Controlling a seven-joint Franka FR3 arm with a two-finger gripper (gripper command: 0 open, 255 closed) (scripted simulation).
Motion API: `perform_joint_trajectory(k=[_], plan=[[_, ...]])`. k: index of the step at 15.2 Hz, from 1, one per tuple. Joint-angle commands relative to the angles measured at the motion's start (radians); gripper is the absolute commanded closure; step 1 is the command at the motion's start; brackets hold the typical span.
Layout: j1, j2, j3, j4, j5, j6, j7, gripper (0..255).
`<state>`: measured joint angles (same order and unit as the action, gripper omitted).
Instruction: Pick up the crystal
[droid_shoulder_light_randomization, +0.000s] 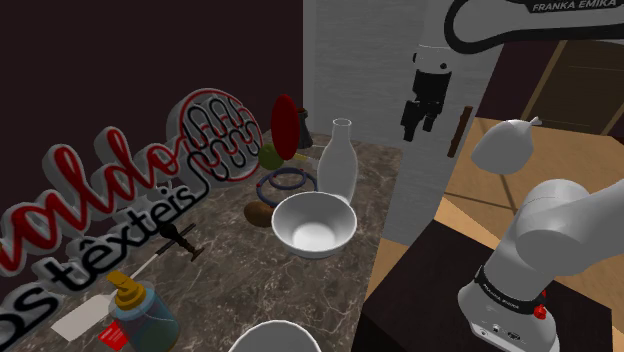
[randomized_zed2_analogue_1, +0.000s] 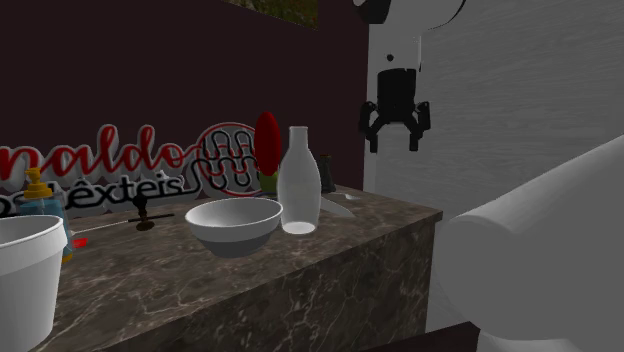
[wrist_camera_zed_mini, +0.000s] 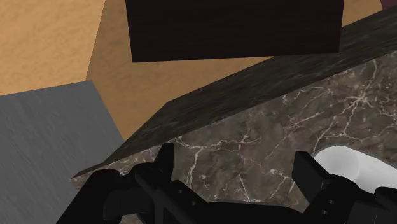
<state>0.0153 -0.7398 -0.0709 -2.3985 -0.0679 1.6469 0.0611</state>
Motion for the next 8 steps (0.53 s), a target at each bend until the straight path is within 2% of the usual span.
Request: perform_joint_trajectory(k=[1, 8], plan=[[0.0, 0.0, 0.0, 0.0, 0.0, 0.0, 0.0, 0], [0.004, 0.151, 0.101, 0.161, 0.204, -0.071, 0.322, 0]])
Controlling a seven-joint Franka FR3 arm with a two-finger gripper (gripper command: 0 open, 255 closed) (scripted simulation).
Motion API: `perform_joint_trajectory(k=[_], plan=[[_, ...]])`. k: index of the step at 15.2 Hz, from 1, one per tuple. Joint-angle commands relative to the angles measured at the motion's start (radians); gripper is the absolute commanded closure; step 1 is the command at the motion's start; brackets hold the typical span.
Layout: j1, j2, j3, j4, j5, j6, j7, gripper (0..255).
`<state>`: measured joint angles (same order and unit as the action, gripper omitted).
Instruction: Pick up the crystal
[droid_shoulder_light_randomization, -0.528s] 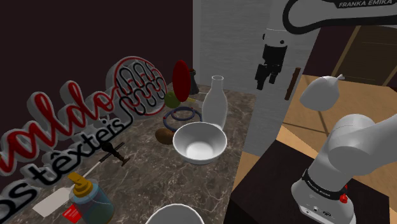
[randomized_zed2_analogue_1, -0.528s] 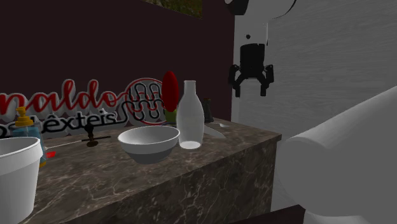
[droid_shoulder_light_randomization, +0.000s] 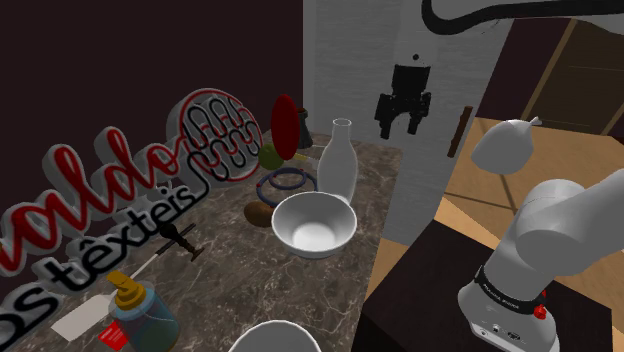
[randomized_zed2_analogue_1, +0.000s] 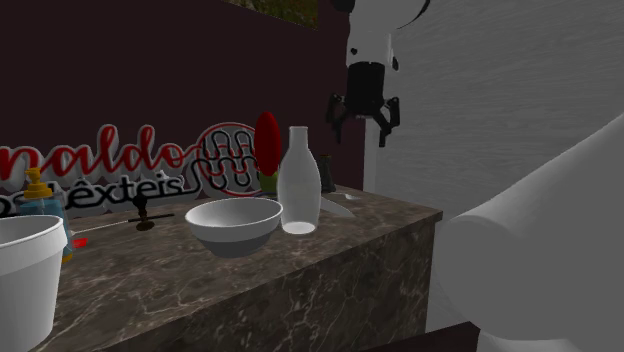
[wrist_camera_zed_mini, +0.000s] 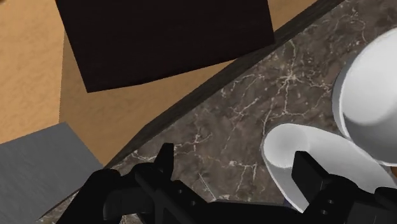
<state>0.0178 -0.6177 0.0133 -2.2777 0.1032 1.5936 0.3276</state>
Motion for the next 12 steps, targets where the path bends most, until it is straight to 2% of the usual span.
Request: perform_joint_trajectory(k=[1, 12], plan=[[0.001, 0.054, 0.027, 0.068, 0.06, -0.024, 0.1, 0], [-0.009, 0.367, 0.104, 0.417, 0.307, -0.039, 0.575, 0]])
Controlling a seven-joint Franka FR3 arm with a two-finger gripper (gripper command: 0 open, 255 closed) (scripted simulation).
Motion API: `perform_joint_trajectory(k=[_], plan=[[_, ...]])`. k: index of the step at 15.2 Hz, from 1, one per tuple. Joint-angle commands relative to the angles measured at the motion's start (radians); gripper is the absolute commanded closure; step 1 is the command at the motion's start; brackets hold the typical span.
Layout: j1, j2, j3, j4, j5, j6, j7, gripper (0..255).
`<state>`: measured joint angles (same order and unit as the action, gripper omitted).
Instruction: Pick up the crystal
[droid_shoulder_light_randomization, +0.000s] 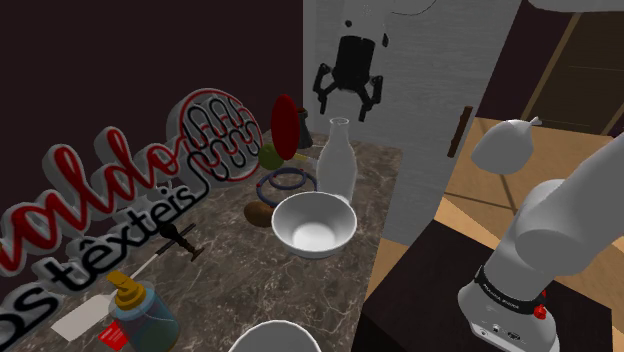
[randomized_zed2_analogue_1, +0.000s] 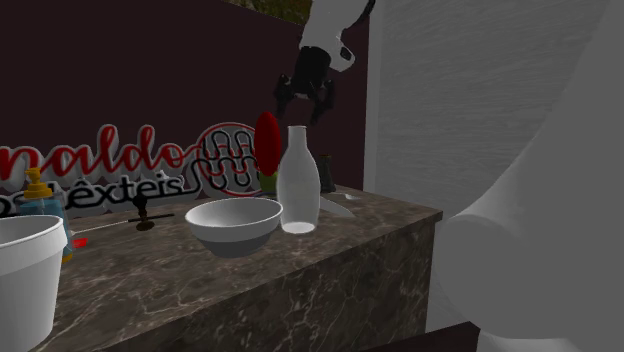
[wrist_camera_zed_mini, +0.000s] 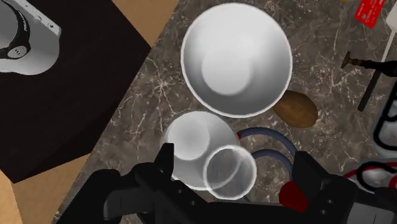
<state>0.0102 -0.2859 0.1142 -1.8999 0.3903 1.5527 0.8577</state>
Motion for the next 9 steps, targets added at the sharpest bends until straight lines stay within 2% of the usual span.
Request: perform_joint_trajectory(k=[1, 9], plan=[[-0.003, 0.066, 0.007, 0.075, 0.039, 0.003, 0.086, 0], [-0.009, 0.32, 0.014, 0.388, 0.163, 0.026, 0.406, 0]])
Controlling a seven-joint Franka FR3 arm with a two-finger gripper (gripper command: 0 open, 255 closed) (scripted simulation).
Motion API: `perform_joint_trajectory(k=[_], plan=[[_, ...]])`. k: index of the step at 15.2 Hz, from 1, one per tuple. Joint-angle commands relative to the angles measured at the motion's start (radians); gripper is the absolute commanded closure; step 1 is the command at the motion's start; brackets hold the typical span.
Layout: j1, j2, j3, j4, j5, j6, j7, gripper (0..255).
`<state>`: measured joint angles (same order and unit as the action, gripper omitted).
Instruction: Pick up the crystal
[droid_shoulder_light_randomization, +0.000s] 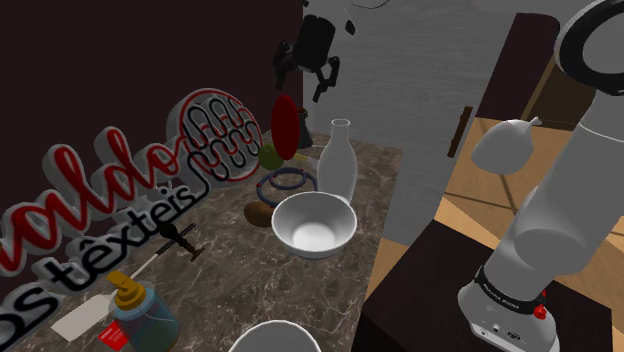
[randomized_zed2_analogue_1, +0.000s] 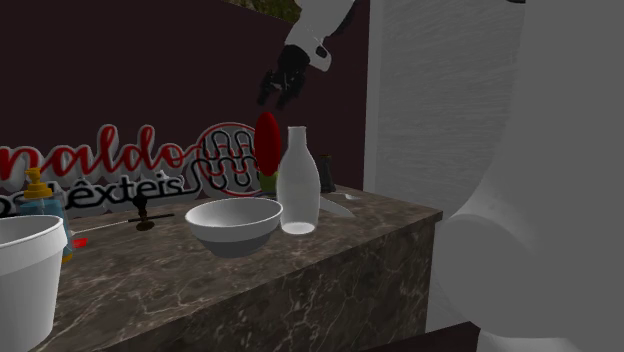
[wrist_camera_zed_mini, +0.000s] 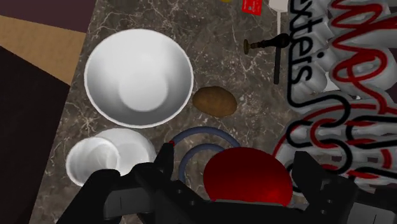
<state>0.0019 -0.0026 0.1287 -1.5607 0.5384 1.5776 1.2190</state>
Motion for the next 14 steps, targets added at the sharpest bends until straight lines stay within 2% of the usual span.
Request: perform_joint_trajectory(k=[1, 3, 10, 12, 13, 14], plan=[[-0.002, 0.07, -0.002, 0.091, 0.028, 0.004, 0.083, 0], [-0.003, 0.104, -0.004, 0.136, 0.042, 0.007, 0.123, 0], [0.0, 0.077, -0.002, 0.004, 0.048, 0.097, 0.069, 0], [0.0, 0.077, -0.002, 0.004, 0.048, 0.097, 0.069, 0], [0.001, 0.076, -0.002, 0.002, 0.048, 0.097, 0.069, 255], [0.001, 0.077, -0.002, 0.003, 0.048, 0.098, 0.07, 255]])
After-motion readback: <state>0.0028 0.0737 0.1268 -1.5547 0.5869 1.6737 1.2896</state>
